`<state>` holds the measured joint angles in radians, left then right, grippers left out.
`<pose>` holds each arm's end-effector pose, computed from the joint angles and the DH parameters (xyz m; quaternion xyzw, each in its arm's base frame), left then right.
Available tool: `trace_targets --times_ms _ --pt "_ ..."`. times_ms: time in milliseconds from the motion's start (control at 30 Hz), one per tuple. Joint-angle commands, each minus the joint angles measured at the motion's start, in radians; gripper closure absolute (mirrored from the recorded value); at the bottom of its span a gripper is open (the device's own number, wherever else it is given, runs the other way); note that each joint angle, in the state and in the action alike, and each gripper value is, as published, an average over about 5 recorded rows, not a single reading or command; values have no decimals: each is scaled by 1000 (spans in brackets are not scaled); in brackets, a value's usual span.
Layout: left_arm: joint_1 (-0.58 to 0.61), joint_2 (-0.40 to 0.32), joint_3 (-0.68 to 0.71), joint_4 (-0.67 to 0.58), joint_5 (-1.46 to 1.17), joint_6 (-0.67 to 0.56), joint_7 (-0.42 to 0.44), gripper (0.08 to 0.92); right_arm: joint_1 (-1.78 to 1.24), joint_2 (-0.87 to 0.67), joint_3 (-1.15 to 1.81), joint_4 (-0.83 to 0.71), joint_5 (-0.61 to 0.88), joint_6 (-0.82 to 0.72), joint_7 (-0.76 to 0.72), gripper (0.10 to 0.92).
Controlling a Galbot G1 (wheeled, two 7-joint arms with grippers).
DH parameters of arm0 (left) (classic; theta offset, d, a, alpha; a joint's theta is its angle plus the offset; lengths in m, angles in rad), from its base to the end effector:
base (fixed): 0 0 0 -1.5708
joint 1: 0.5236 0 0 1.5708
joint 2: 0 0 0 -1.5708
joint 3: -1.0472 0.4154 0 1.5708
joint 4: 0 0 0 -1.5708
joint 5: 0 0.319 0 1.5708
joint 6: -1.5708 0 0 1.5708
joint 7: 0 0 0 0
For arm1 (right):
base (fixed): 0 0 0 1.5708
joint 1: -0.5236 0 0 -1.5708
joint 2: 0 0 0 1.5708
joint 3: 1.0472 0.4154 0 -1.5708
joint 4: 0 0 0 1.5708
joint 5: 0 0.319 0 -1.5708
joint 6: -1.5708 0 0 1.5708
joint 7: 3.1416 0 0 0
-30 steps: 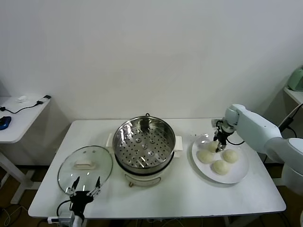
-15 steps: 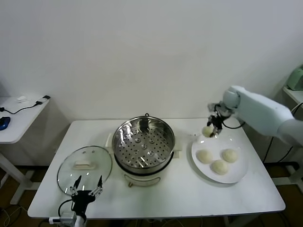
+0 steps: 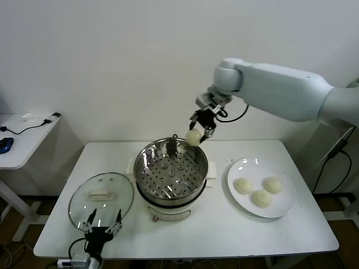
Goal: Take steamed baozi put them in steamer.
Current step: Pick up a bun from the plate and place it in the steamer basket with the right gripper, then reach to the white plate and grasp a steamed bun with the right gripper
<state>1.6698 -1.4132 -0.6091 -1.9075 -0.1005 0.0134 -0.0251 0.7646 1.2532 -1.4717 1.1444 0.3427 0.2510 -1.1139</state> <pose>0.0675 0.0740 -0.4204 0.0211 -0.9884 -0.0415 0.1444 0.6137 0.0805 0.0277 0.6584 -0.2908 0.6846 0.1151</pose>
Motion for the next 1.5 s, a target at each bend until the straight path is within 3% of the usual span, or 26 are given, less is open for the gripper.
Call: trace_targets --times_ms 33,267,733,933,1033,1200,1367,1500 --pt "1 6 3 5 5 -3 0 177 -117 156 -7 -91 -327 337 38 414" --pt "-10 7 6 18 17 -4 -1 177 -286 232 137 -356 -561 458 90 414" --pt "-13 11 10 33 18 -15 -8 177 -370 338 187 -569 -594 518 144 409" --pt "-13 7 11 35 18 -18 -15 177 -363 335 181 -560 -561 525 164 289" --pt "-12 6 13 34 19 -18 -18 177 -332 306 162 -511 -493 526 137 225" --pt "-6 2 12 20 22 -14 -16 177 -211 235 119 -411 -314 525 69 203" --pt "-1 -2 12 6 25 -10 -11 177 3 127 -26 -285 52 450 -5 202" --pt "1 -2 11 3 26 -9 -10 177 152 1 -224 -182 282 278 -31 203"
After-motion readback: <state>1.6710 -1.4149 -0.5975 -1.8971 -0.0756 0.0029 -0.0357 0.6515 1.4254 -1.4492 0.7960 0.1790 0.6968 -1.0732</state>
